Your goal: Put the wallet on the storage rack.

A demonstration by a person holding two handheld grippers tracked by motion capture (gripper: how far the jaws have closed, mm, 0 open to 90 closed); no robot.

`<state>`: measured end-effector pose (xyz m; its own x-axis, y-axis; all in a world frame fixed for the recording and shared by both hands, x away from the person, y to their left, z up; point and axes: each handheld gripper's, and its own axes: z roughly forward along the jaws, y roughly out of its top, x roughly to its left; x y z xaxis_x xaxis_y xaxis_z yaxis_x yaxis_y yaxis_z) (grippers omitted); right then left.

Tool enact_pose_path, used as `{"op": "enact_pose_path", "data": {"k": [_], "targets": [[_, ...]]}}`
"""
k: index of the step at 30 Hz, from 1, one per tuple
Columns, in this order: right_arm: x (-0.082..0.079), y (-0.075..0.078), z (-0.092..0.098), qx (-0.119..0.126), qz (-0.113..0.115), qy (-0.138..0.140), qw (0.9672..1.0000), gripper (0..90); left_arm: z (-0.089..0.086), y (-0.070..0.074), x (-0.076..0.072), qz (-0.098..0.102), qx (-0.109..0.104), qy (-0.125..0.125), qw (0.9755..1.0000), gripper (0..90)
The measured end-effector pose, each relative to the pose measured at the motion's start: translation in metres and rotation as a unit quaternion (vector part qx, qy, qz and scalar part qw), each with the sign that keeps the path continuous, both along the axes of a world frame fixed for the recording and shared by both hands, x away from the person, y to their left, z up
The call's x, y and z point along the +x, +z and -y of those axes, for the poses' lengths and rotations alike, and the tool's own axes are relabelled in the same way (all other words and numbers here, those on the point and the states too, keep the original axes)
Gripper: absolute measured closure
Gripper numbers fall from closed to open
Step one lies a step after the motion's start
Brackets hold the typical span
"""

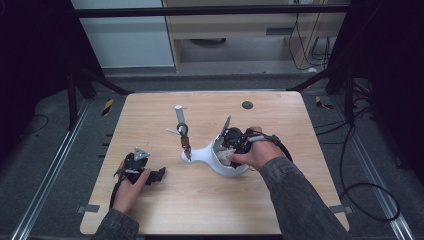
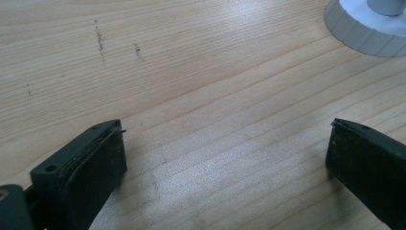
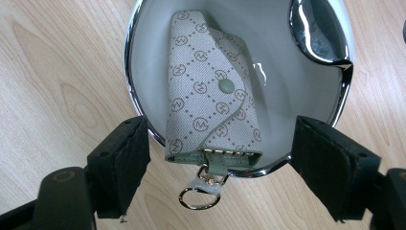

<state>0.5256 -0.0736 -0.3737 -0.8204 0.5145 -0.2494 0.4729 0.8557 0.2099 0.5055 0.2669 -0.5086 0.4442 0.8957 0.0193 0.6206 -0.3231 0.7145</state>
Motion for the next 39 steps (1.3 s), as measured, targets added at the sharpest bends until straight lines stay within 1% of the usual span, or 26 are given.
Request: {"op": "enact_pose_path", "data": {"k": [3, 8, 11, 14, 16, 17, 18, 21, 28, 32, 36, 39], "targets": [[0.0, 0.0, 0.0, 0.002, 0.001, -0.004, 1.0, 21.1, 0.0, 0.0, 0.0, -0.001, 0.0, 0.0, 1.0, 0.0], [-0.001, 0.002, 0.002, 0.005, 0.002, 0.001, 1.0, 19.8, 0.0, 0.0, 0.0, -0.001, 0.001, 0.0, 1.0, 0.0], [-0.002, 0.003, 0.002, 0.006, 0.005, 0.001, 1.0, 16.8, 0.0, 0.0, 0.0, 0.0, 0.0, 0.0, 1.0, 0.0], [-0.004, 0.003, 0.003, 0.016, 0.003, -0.002, 0.9999, 14.7, 0.0, 0.0, 0.0, -0.001, 0.001, 0.0, 1.0, 0.0], [-0.005, 0.002, 0.004, 0.017, 0.003, -0.001, 0.9999, 14.6, 0.0, 0.0, 0.0, 0.0, 0.0, 0.0, 1.0, 0.0], [-0.006, 0.001, 0.004, 0.017, 0.006, -0.003, 0.9998, 14.4, 0.0, 0.0, 0.0, 0.0, 0.0, 0.0, 1.0, 0.0], [-0.006, 0.001, 0.005, 0.019, 0.009, 0.001, 0.9998, 13.8, 0.0, 0.0, 0.0, -0.001, 0.001, 0.0, 1.0, 0.0], [-0.01, 0.001, 0.006, 0.029, 0.016, -0.004, 0.9994, 10.4, 0.0, 0.0, 0.0, -0.001, 0.001, 0.0, 1.0, 0.0], [-0.015, 0.006, 0.012, 0.04, 0.032, -0.006, 0.9987, 8.3, 0.0, 0.0, 0.0, 0.0, 0.0, 0.0, 1.0, 0.0], [-0.017, 0.008, 0.015, 0.043, 0.04, -0.002, 0.9983, 8.0, 0.0, 0.0, 0.0, -0.001, 0.0, 0.0, 1.0, 0.0], [-0.018, 0.009, 0.02, 0.056, 0.046, -0.004, 0.9973, 7.7, 0.0, 0.0, 0.0, 0.0, 0.0, -0.001, 1.0, 0.0], [-0.018, 0.009, 0.025, 0.066, 0.051, -0.012, 0.9964, 7.3, 0.0, 0.0, 0.0, -0.001, 0.0, -0.001, 1.0, 0.0]]}}
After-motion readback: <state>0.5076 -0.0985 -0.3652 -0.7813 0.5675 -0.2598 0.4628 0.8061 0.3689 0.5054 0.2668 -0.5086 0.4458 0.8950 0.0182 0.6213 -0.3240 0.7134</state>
